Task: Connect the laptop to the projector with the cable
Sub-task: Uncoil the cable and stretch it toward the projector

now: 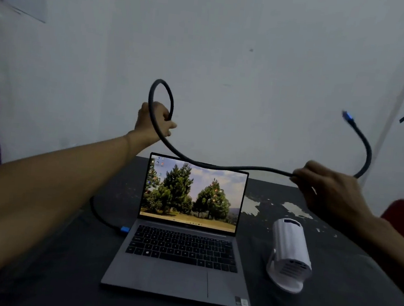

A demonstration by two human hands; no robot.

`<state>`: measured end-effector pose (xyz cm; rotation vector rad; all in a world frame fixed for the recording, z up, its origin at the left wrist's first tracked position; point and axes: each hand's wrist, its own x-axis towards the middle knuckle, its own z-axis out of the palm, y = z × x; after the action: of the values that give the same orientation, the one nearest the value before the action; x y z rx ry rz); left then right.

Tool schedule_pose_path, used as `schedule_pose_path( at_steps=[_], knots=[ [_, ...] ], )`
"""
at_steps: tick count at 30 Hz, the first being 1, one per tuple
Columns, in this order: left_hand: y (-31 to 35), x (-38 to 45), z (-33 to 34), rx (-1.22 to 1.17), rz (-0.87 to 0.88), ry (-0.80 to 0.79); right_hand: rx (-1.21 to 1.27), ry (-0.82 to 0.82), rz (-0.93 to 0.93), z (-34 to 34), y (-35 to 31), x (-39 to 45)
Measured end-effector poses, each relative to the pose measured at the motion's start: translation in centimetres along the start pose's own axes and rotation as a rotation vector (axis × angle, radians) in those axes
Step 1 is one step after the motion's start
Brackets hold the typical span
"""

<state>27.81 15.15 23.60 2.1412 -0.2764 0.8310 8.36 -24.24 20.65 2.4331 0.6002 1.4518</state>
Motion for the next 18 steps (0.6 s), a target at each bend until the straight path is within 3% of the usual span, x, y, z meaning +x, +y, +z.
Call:
schedule_pose_path(
  at_steps=[3, 8, 13, 18],
  knots=[
    [0.5, 1.7, 1.7, -0.044, 0.032, -0.055, -0.023, -0.010, 0.124, 1.6, 0.9, -1.7],
    [0.0, 3.2, 4.8, 0.159, 0.045, -0.183, -0.071, -0.026, 0.316, 3.0, 3.9, -4.3],
    [-0.5, 2.3, 8.5, 0.158, -0.023, -0.472, -0.104, -0.054, 0.511, 3.5, 6.7, -7.0],
    [1.5, 1.5, 11.7, 0.249, -0.086, -0.657, -0.108, -0.139, 0.641, 3.8, 7.8, -9.7]
  ],
)
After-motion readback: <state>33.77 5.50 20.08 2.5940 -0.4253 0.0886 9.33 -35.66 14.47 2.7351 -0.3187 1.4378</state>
